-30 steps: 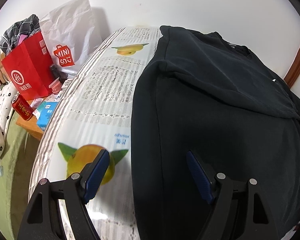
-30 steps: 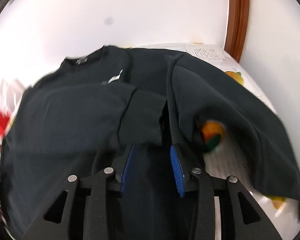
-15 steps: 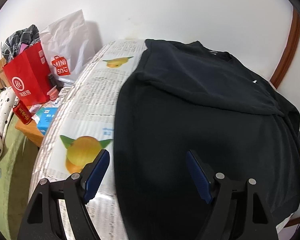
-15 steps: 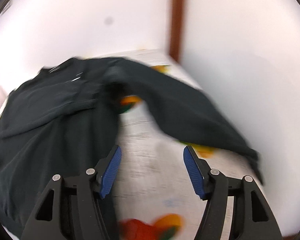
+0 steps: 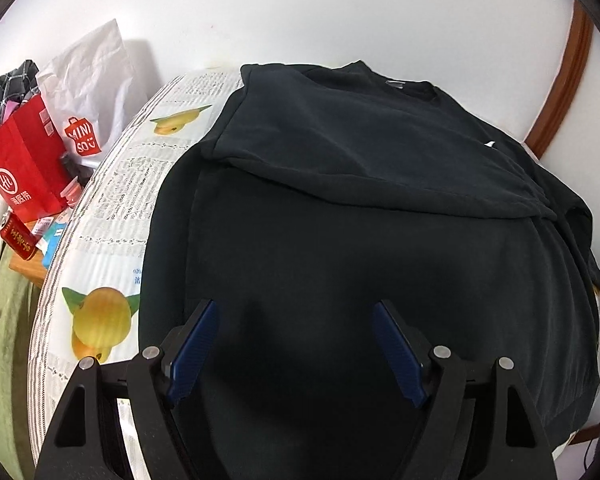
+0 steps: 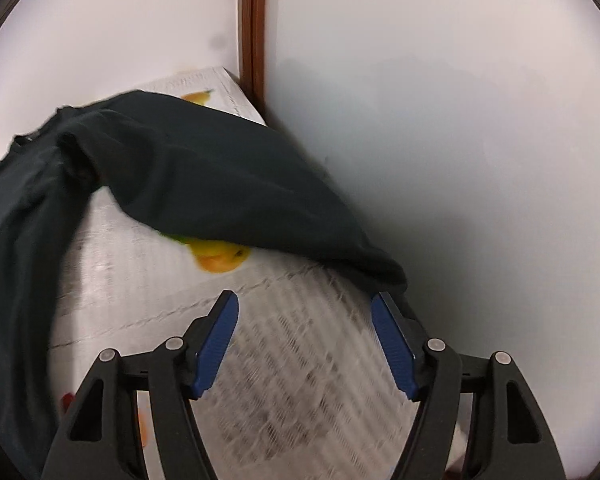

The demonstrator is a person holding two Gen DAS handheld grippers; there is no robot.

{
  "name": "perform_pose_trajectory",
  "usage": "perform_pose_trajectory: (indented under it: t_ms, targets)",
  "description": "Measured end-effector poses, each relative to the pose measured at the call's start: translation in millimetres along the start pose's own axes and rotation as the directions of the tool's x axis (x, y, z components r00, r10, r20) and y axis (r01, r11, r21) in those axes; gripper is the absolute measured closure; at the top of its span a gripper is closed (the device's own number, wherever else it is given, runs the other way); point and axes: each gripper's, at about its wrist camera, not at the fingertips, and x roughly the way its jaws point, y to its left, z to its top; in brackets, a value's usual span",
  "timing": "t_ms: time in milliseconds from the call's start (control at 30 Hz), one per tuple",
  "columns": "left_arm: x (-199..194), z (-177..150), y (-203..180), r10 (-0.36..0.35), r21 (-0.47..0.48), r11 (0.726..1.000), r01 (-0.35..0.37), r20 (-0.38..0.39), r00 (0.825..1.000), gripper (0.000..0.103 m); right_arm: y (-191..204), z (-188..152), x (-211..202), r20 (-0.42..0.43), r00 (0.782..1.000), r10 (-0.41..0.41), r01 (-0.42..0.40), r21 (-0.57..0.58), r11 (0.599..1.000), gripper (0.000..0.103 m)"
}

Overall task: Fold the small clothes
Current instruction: 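Reach the right gripper to the plain sleeve's cuff and grasp it, then fold the held plain sleeve across the body with the right gripper, release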

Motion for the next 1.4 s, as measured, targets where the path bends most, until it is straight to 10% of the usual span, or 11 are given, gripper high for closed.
perform_pose_trajectory:
  t_ms: [300,433,533,1000,1400]
  targets:
    - [9,5,9,0.009,-0.02,1.0,-0.009,-0.012,1.0,0.025,6,21,32,-0.002,1.0,-0.008,0.008,-0.056,0.998,0.035]
    - [16,3,18,0.026,-0.039,0.999,-0.027,-0.028,0.999,0.025,15,24,33,0.023,1.0,-0.02,0.022,-0.104,0.994,0.083]
    - [17,-1,25,0.019,-0.054,0.998,-0.021,-0.03,0.999,0.025,16,25,29,0.039,0.999,-0.021,0.026,-0.116,0.993,0.094]
    - [13,-10,36,0.122,0.019,0.992,-0.122,-0.02,0.992,0.025,33,77,-61,0.291,0.956,-0.038,0.05,-0.034,0.998,0.096]
    - [17,-18,52,0.067,-0.027,0.997,-0.068,-0.031,0.997,0.022,188,106,-120,0.379,0.882,0.279,-0.23,-0.169,0.958,0.096]
